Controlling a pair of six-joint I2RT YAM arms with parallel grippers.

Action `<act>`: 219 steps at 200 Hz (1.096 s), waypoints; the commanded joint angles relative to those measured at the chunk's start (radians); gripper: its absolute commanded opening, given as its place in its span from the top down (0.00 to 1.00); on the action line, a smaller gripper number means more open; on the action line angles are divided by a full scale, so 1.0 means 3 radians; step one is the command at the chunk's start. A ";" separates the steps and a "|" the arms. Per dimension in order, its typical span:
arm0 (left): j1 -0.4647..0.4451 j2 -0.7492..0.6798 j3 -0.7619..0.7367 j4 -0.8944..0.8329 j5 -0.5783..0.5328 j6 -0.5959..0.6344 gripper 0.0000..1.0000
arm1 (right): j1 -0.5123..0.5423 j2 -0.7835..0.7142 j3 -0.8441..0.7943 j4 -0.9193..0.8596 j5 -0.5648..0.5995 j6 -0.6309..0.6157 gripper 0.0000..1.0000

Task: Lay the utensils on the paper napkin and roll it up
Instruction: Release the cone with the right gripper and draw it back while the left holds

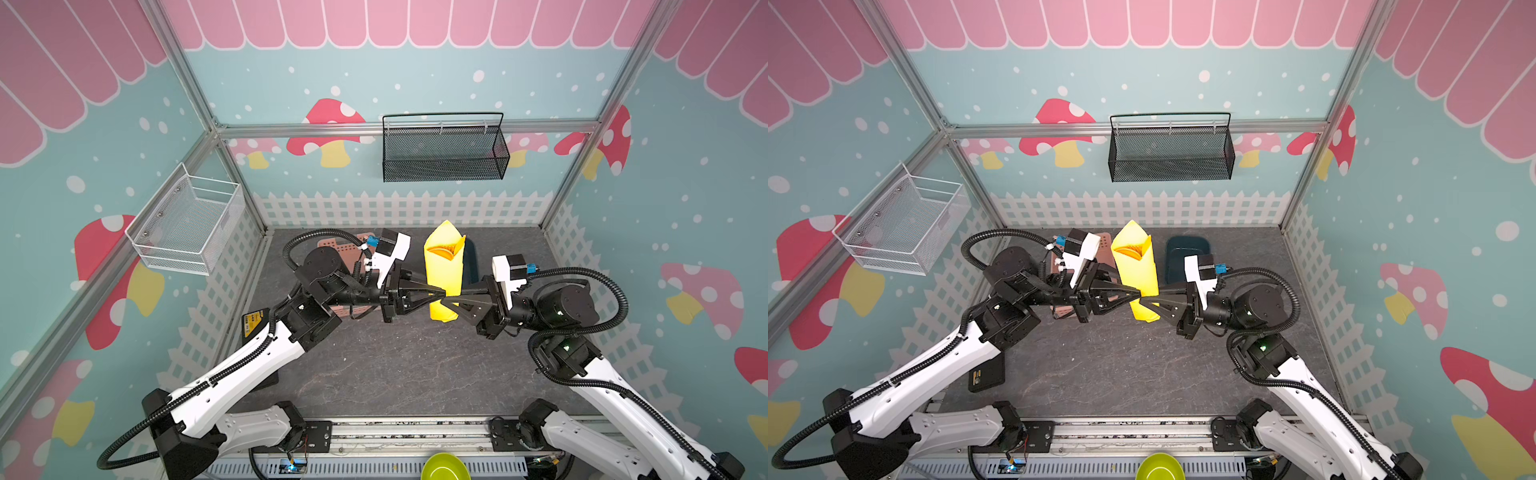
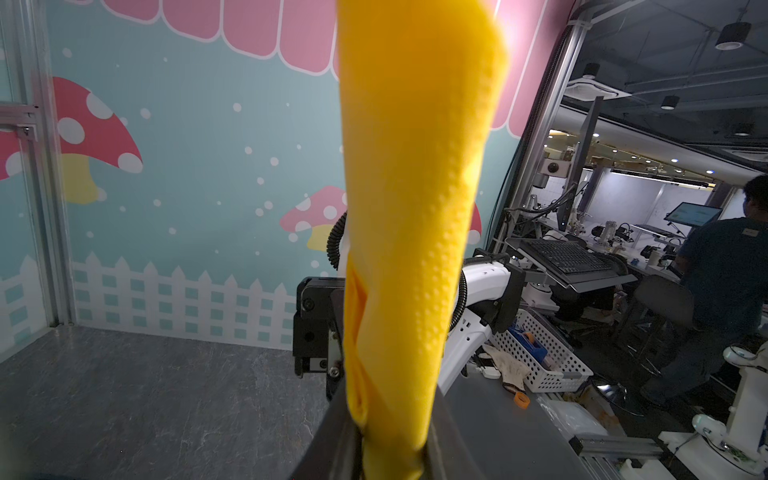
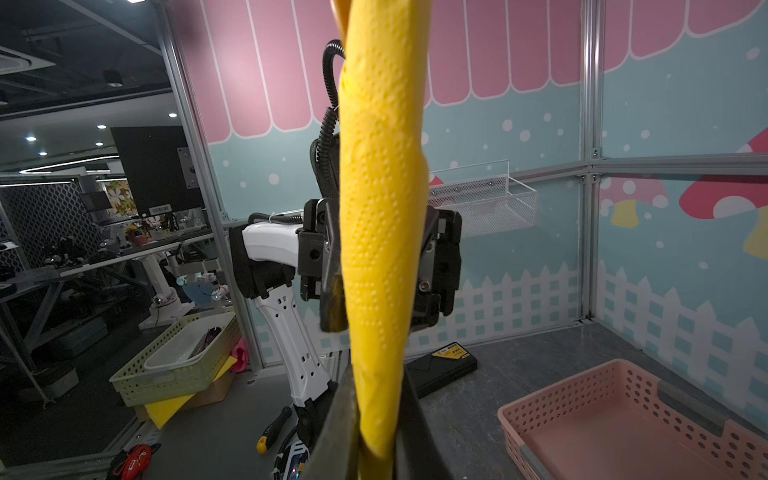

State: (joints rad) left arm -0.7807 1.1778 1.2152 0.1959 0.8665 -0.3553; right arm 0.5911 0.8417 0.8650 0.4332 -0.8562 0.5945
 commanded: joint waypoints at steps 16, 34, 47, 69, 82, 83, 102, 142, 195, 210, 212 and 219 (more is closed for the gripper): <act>0.0025 -0.0131 -0.0029 0.0047 0.0134 0.0035 0.77 | -0.0027 -0.0020 0.0008 0.0030 0.0134 -0.0034 1.00; 0.0025 -0.0132 -0.0032 0.0054 0.0134 0.0036 0.78 | -0.0026 -0.0021 0.0009 0.0033 0.0139 -0.0039 1.00; 0.0026 -0.0127 -0.0023 0.0053 0.0128 0.0037 0.80 | -0.0030 -0.0021 0.0006 0.0031 0.0139 -0.0041 1.00; 0.0025 -0.0112 -0.0016 0.0048 0.0124 0.0036 0.83 | -0.0029 -0.0014 0.0006 0.0030 0.0139 -0.0039 1.00; 0.0030 -0.0106 -0.0016 0.0034 0.0101 0.0052 0.85 | -0.0027 -0.0018 0.0010 0.0029 0.0139 -0.0039 1.00; 0.0030 -0.0106 -0.0013 0.0028 0.0097 0.0053 0.85 | -0.0027 -0.0019 0.0008 0.0031 0.0139 -0.0039 1.00; 0.0038 -0.0124 -0.0002 -0.0035 0.0014 0.0101 0.87 | -0.0027 -0.0018 0.0009 0.0030 0.0144 -0.0040 1.00; 0.0068 -0.0147 0.0023 -0.0152 -0.0110 0.0170 0.91 | -0.0029 -0.0004 0.0005 0.0018 0.0169 -0.0036 0.92; 0.0116 -0.0172 0.0041 -0.0256 -0.0254 0.0223 0.94 | -0.0026 -0.0021 -0.0010 -0.0019 0.0191 -0.0039 0.69; 0.0132 -0.0178 0.0030 -0.0257 -0.0265 0.0219 0.94 | -0.0028 -0.0029 -0.0011 -0.0034 0.0200 -0.0039 0.66; 0.0135 -0.0177 0.0030 -0.0256 -0.0265 0.0218 0.95 | -0.0030 -0.0029 -0.0014 -0.0037 0.0203 -0.0040 0.66; 0.0140 -0.0178 0.0030 -0.0264 -0.0270 0.0220 0.95 | -0.0029 -0.0030 -0.0012 -0.0048 0.0210 -0.0039 0.65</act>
State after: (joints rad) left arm -0.7483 1.1435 1.2114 0.1329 0.8005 -0.3138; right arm 0.5873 0.8455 0.8650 0.4133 -0.8043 0.5919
